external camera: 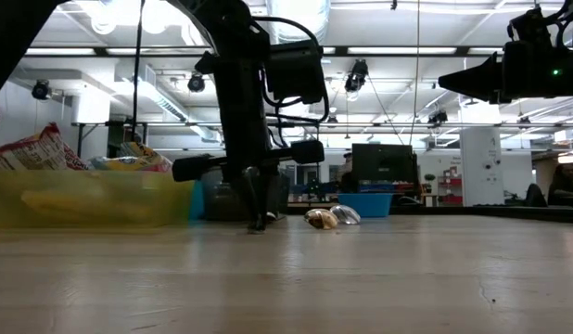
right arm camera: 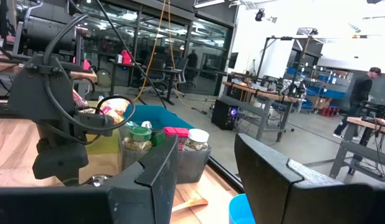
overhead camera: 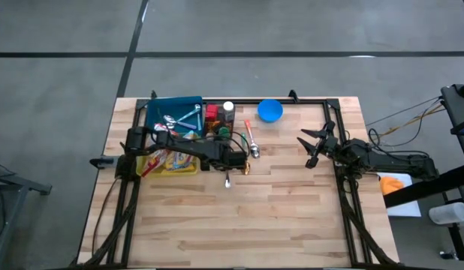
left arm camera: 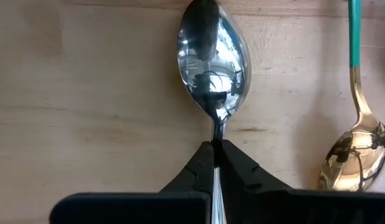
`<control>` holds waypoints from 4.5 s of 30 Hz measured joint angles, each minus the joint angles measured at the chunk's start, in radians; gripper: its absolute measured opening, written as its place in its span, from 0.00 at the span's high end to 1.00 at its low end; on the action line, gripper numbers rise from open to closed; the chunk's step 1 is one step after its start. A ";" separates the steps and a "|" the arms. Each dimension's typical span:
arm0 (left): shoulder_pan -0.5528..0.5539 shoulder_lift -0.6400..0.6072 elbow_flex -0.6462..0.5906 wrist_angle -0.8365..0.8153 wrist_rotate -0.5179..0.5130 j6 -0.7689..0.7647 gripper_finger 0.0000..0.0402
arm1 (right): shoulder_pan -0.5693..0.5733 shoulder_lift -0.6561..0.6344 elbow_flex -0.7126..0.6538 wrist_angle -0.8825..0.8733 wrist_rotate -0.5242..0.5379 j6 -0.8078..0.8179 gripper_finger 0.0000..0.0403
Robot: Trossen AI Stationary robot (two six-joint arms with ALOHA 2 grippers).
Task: Pick & Place Food Item
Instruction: Put the silver spoon into the blue bin, then put the green spoon into the blue bin
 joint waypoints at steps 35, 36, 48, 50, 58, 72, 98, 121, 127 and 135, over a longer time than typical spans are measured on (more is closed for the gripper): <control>-0.010 -0.423 -0.002 -0.175 -0.645 0.367 0.98 | 0.000 0.000 0.000 0.000 -0.006 0.000 0.61; -0.002 -0.427 -0.002 -0.201 -0.660 0.367 0.98 | 0.000 0.000 0.000 0.000 -0.006 0.000 0.61; 0.194 -0.432 -0.029 -0.312 -0.705 0.798 0.98 | 0.000 0.000 0.000 0.000 -0.009 0.000 0.61; 0.231 -0.432 -0.047 -0.313 -0.694 0.864 0.98 | 0.000 0.000 0.000 0.000 -0.009 0.000 0.61; 0.386 -0.433 -0.154 -0.251 -0.609 0.921 0.98 | 0.000 0.000 0.000 0.000 -0.009 0.000 0.61; 0.550 -0.433 -0.316 0.051 -0.475 1.202 0.98 | 0.000 0.000 0.000 0.000 -0.009 0.000 0.61; 0.636 -0.433 -0.380 0.107 -0.252 1.193 0.80 | 0.000 0.000 0.000 0.000 -0.008 0.000 0.61; 0.639 -0.446 -0.380 0.107 -0.252 1.204 0.67 | 0.000 0.000 0.000 0.000 -0.008 0.000 0.61; 0.623 -0.525 -0.373 0.107 -0.213 1.189 0.67 | 0.000 0.000 0.000 0.000 -0.008 0.000 0.61; 0.513 -0.655 -0.373 0.096 -0.193 0.752 0.67 | 0.000 0.000 0.000 0.000 -0.008 0.000 0.61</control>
